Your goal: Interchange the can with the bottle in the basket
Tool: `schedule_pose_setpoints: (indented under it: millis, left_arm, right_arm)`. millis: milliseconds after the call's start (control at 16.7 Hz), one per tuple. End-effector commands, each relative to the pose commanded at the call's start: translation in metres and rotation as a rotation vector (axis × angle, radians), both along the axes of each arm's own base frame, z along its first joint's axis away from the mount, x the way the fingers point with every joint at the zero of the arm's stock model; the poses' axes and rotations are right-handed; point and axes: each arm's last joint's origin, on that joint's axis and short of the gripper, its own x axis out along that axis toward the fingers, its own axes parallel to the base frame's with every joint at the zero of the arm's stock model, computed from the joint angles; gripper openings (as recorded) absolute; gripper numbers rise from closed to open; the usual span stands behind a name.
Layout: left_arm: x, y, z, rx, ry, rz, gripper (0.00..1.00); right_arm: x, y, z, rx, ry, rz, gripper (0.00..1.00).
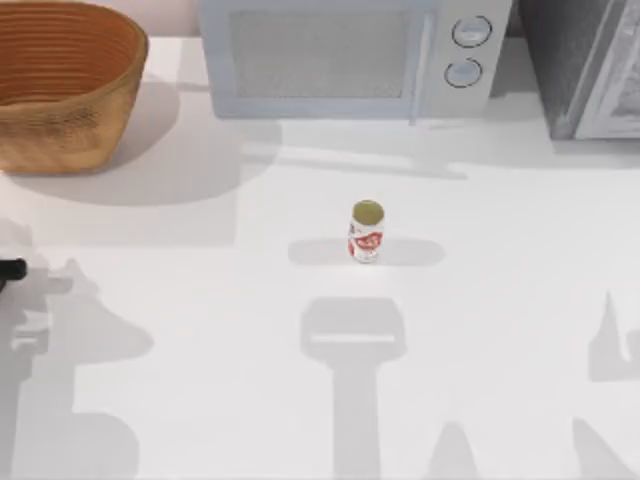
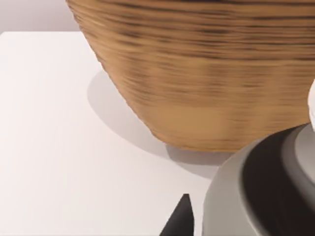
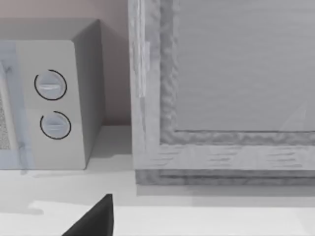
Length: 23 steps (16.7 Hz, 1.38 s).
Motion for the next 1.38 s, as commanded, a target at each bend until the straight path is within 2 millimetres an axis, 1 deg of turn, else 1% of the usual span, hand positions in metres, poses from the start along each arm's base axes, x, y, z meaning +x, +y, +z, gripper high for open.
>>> schedule_pose_setpoints:
  millis: [480, 660, 780, 900, 1140, 1380]
  left_arm:
    - [0.0, 0.0, 0.0, 0.001, 0.001, 0.0, 0.0]
    - [0.007, 0.007, 0.01, 0.019, -0.05, 0.036, 0.0]
    - [0.016, 0.016, 0.026, 0.045, -0.126, 0.084, 0.0]
    - [0.029, 0.028, 0.047, 0.077, -0.218, 0.138, 0.0]
    - [0.057, 0.048, 0.099, 0.128, -0.392, 0.24, 0.0]
    - [0.081, 0.056, 0.156, 0.146, -0.5, 0.295, 0.0]
  right_arm:
    - [0.0, 0.0, 0.0, 0.0, 0.0, 0.0, 1.0]
    - [0.0, 0.0, 0.0, 0.0, 0.0, 0.0, 1.0]
    - [0.0, 0.0, 0.0, 0.0, 0.0, 0.0, 1.0]
    - [0.0, 0.0, 0.0, 0.0, 0.0, 0.0, 1.0]
    - [0.0, 0.0, 0.0, 0.0, 0.0, 0.0, 1.0]
    - [0.0, 0.0, 0.0, 0.0, 0.0, 0.0, 1.0]
